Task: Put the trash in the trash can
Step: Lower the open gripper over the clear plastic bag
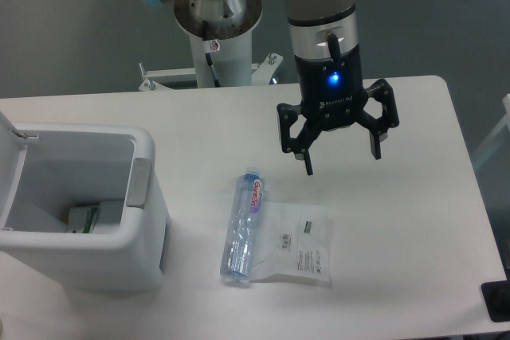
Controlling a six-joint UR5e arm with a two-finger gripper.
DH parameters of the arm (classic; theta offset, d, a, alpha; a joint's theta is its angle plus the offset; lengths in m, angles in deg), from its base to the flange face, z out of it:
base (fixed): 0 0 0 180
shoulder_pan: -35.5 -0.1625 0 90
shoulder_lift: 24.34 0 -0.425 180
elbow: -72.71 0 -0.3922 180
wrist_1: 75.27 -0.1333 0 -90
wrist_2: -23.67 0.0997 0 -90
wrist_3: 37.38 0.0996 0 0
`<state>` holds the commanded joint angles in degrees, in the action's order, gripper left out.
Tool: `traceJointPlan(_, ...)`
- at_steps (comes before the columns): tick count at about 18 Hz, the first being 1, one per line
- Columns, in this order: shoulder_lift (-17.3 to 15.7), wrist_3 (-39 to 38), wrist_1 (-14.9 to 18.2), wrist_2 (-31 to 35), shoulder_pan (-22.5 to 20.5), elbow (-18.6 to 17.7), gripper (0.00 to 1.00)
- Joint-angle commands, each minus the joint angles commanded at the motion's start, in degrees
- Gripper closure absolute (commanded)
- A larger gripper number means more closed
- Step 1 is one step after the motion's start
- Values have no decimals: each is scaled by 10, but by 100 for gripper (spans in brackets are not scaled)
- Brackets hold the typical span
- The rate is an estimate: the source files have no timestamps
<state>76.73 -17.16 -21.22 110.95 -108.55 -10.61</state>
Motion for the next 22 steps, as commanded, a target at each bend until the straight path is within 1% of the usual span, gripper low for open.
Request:
traceJointPlan(3, 5, 5, 0, 26, 2, -2, 0)
traceJointPlan(5, 17, 8, -3, 30, 4, -1, 0)
traceJointPlan(8, 39, 10, -7, 29, 16, -3, 0)
traceJointPlan(10, 61, 6, -13, 32, 19, -4, 0)
traceJointPlan(11, 70, -1, -13, 33, 29, -7, 0)
traceJointPlan(12, 78, -9, -19, 33, 37, -17, 0)
traceJointPlan(13, 84, -16, -32, 33, 40, -26, 0)
traceJointPlan(16, 98, -13, -83, 33, 52, -63, 0)
traceJointPlan(17, 102, -15, -89, 32, 54, -66, 0)
traceJointPlan(20, 123, -14, -86, 33, 62, -69, 0)
traceJointPlan(22, 125, -9, -85, 33, 62, -83, 0)
